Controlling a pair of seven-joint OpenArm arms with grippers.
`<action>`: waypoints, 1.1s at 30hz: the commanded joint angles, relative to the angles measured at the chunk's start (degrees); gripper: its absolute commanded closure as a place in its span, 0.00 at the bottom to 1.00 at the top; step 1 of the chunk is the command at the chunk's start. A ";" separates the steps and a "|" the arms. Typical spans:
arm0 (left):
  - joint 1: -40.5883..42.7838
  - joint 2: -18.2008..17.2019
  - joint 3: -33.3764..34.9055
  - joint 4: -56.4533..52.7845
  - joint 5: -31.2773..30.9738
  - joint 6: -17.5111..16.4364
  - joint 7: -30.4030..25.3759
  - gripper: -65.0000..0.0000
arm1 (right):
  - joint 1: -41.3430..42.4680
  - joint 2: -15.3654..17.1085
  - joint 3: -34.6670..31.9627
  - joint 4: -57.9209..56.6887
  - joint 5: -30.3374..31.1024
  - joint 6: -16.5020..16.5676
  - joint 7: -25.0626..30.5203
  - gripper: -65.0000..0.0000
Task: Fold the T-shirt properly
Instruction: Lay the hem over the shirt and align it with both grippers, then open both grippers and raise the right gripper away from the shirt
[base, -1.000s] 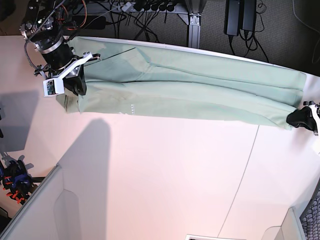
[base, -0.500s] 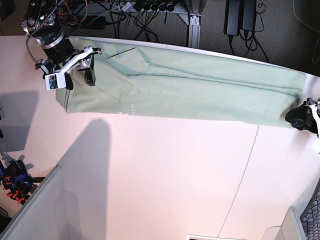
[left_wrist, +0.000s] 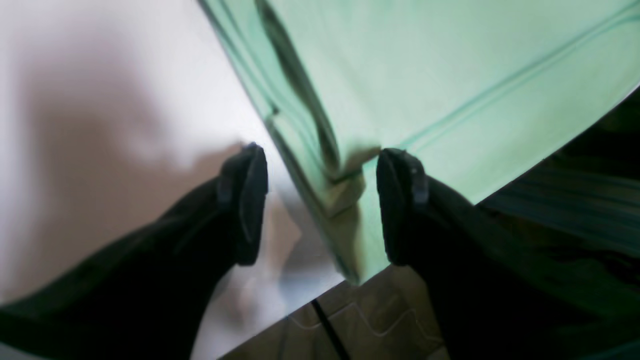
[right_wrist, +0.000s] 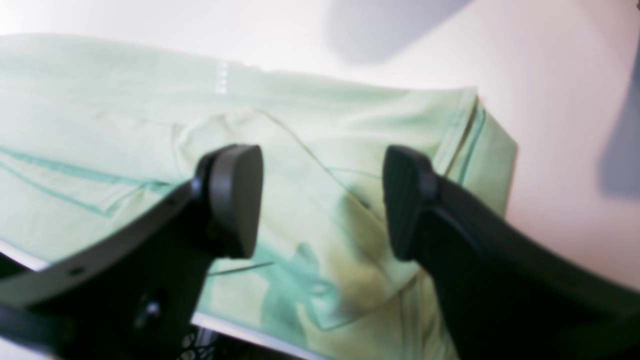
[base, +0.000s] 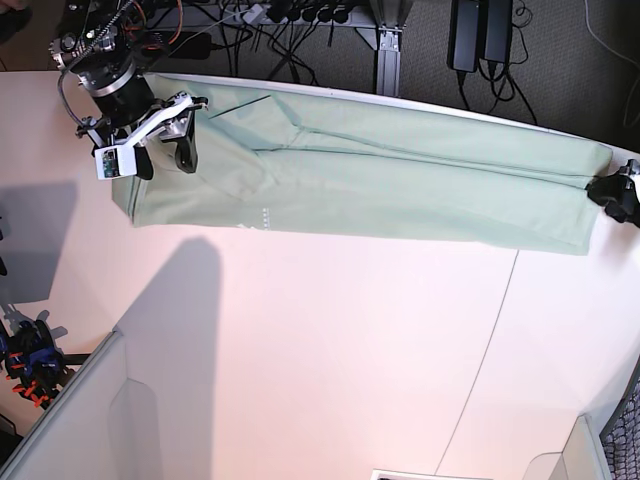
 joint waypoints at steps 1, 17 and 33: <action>-0.42 -1.55 -0.70 0.22 -0.50 -0.54 -0.90 0.41 | 0.26 0.61 0.52 0.83 0.31 -0.17 1.66 0.42; -0.35 3.89 -0.70 -1.53 1.46 -0.54 -3.74 0.41 | 0.24 0.00 0.52 0.83 0.33 -0.17 1.42 0.42; -0.33 7.74 -0.70 -3.19 -5.16 -0.54 -3.69 0.89 | 0.22 0.00 0.52 0.83 0.31 -0.17 1.40 0.42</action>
